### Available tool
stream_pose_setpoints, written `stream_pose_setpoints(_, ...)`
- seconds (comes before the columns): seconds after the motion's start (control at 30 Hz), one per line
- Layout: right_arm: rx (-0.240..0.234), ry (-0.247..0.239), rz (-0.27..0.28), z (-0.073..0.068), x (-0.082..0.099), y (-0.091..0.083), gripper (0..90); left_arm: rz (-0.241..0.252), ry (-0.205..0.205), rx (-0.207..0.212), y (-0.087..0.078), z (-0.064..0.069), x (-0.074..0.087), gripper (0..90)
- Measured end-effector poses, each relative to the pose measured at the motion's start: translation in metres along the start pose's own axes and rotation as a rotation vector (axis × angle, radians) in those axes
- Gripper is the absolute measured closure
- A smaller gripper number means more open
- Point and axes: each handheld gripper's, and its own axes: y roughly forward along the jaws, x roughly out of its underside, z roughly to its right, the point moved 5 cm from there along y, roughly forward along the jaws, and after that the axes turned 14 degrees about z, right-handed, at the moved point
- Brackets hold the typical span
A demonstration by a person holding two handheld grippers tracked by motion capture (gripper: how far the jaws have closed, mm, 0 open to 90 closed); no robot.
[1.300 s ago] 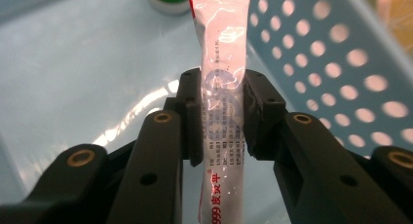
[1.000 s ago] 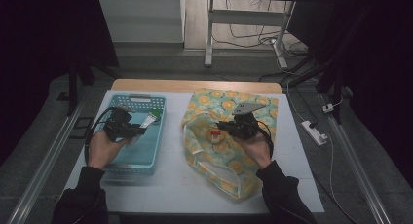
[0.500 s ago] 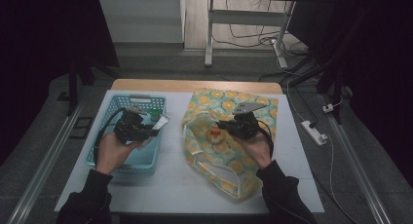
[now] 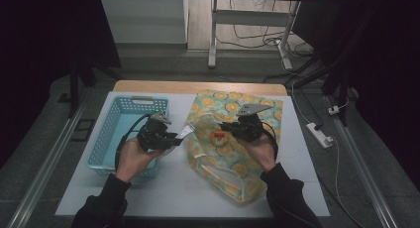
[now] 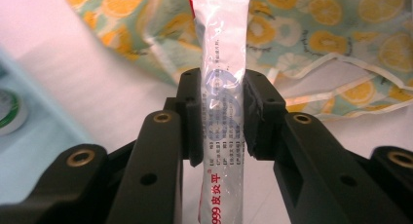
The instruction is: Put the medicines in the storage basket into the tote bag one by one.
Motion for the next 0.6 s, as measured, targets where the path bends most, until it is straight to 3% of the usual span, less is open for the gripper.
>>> stream_pose_setpoints(0.6, -0.003, 0.001, 0.002, -0.001, -0.001, 0.000, 90.0, -0.061, 0.029, 0.069, 0.049, 0.023, -0.010, 71.2)
